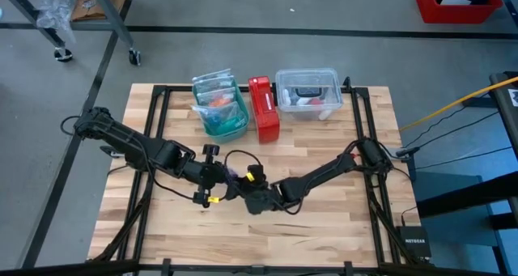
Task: Roll bandage
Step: Put the purple bandage into the transparent zip bag
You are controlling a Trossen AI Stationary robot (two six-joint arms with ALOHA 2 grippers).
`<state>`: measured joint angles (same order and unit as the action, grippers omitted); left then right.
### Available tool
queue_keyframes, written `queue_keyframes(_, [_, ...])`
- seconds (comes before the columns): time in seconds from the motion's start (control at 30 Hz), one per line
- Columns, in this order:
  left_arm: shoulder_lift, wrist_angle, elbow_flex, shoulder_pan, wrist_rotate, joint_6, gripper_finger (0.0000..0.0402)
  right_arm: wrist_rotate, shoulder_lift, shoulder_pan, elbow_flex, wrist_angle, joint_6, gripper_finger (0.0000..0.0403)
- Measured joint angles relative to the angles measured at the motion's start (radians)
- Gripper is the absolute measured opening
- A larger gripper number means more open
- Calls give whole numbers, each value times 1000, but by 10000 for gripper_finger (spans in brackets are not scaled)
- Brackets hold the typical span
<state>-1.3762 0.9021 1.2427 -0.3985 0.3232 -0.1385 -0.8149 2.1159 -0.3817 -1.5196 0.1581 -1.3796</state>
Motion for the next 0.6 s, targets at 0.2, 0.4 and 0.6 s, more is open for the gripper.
queue_keyframes(0.2, [0,0,0,0,1,1,0,151,0,41,0,3,48,92])
queue_keyframes(0.4, [0,5,0,-1,1,1,0,249,0,63,0,8,132,92])
queue_keyframes(0.6, [0,3,0,-1,-1,1,0,285,0,69,0,-1,137,119])
